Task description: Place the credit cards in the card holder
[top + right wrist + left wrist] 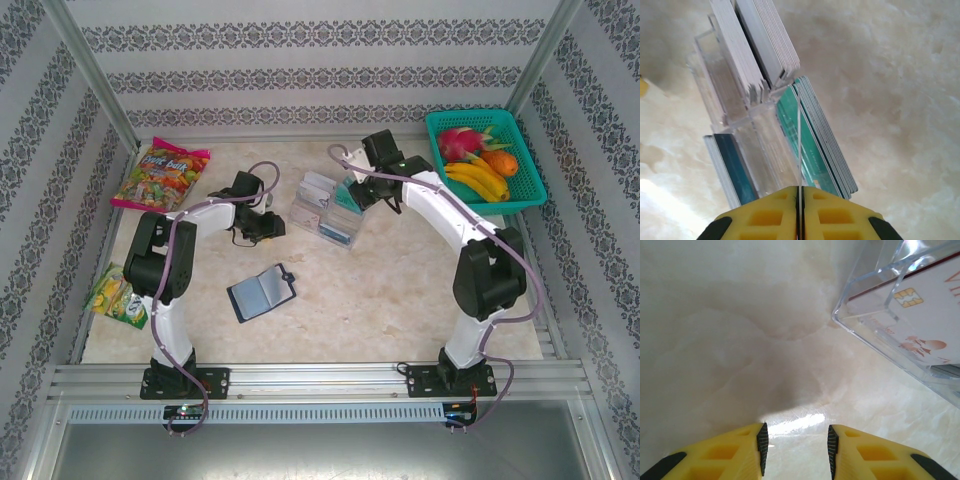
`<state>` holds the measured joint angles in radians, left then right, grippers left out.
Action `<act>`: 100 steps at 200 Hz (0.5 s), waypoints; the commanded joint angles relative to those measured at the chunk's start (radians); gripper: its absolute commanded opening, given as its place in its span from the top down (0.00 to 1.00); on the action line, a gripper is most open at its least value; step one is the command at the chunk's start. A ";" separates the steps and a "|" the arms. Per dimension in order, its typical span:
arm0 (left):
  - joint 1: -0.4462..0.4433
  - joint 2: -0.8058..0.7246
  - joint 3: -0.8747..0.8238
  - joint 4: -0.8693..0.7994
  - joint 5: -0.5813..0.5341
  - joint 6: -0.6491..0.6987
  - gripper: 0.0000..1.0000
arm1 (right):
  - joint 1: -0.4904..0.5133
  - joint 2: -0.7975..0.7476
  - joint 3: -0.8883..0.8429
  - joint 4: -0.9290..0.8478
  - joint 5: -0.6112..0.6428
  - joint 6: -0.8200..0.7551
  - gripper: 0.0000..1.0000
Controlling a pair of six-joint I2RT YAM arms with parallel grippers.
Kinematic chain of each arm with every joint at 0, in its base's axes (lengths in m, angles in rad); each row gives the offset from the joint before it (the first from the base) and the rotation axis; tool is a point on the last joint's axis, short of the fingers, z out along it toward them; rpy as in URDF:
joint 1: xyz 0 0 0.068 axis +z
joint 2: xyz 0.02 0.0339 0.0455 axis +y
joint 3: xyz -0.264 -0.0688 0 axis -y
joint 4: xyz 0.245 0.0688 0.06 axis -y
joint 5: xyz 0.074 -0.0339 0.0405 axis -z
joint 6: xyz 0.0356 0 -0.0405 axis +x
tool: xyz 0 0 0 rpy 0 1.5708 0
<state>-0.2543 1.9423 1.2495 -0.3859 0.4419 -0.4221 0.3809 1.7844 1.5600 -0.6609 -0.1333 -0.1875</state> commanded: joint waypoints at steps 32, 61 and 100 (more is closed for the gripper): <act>0.000 -0.081 0.009 -0.041 -0.015 0.023 0.60 | -0.049 -0.070 -0.043 0.037 -0.197 0.086 0.92; 0.001 -0.127 -0.003 -0.046 -0.014 0.015 0.60 | -0.059 -0.119 -0.071 0.063 -0.282 0.150 0.92; 0.000 -0.273 -0.060 -0.091 -0.050 0.012 0.60 | -0.014 -0.264 -0.176 0.139 -0.412 0.293 0.93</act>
<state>-0.2543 1.7874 1.2301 -0.4133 0.4335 -0.4221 0.3328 1.6360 1.4418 -0.5938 -0.4149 -0.0113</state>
